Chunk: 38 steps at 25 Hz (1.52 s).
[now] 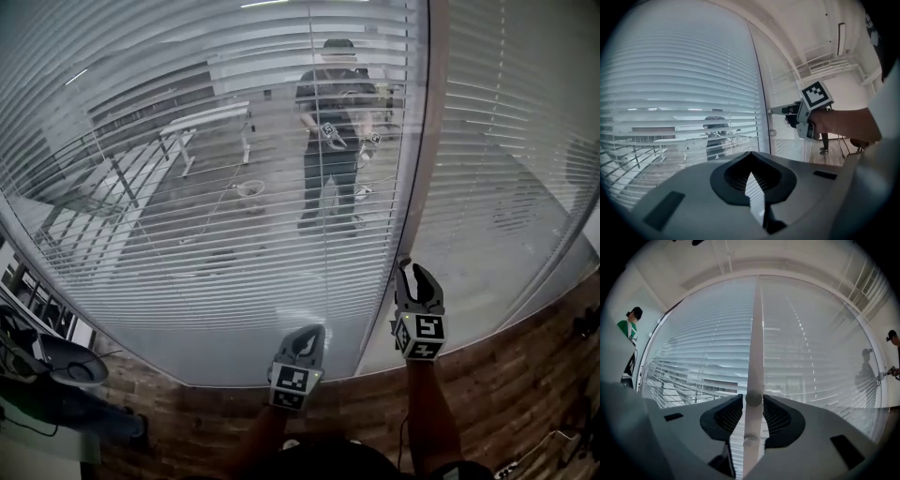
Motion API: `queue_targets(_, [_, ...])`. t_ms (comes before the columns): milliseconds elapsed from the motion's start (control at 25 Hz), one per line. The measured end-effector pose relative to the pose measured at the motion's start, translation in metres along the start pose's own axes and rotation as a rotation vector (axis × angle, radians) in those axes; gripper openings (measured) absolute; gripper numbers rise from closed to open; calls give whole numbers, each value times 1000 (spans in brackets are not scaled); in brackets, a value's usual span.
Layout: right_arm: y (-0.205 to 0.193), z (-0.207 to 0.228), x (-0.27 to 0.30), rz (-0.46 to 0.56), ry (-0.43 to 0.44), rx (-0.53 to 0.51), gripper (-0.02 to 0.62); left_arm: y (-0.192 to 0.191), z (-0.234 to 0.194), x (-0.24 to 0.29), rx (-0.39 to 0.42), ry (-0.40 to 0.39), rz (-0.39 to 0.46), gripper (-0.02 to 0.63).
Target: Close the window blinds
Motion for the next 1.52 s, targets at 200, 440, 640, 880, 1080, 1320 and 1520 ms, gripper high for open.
queue_targets(200, [-3,4,10,-9,-2,90,138,8,-9,0,-3,28,4,0])
queue_targets(440, [-8,10,19,-6,4,272,138,0,-4,0,-25,11,5,0])
queue_targets(640, [-8,12,22,-1,10,402,138,0,-14,-5,-27,51,-20,0])
queue_targets(880, [-6,13,25,-9,-1,406,137,2,-21,-8,-56,60,-14,0])
queue_targets(1080, [-7,12,26,-3,-4,416,130,5,-22,-5,-65,45,26,0])
queue_targets(1320, [-7,12,26,-1,1,410,127,29,-34,-1,-64,56,78,0])
queue_targets(1520, [-6,12,26,-10,1,344,127,35,-27,3,-114,35,80,0])
Point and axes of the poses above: the fingertips, and each gripper's own axes: x forward along the fingers, z to its right, y out of its top, the point moved 8 cm from there along -x, backward along the fingers, and after that the axes turned 5 degrees about z, right-handed, at the moved point
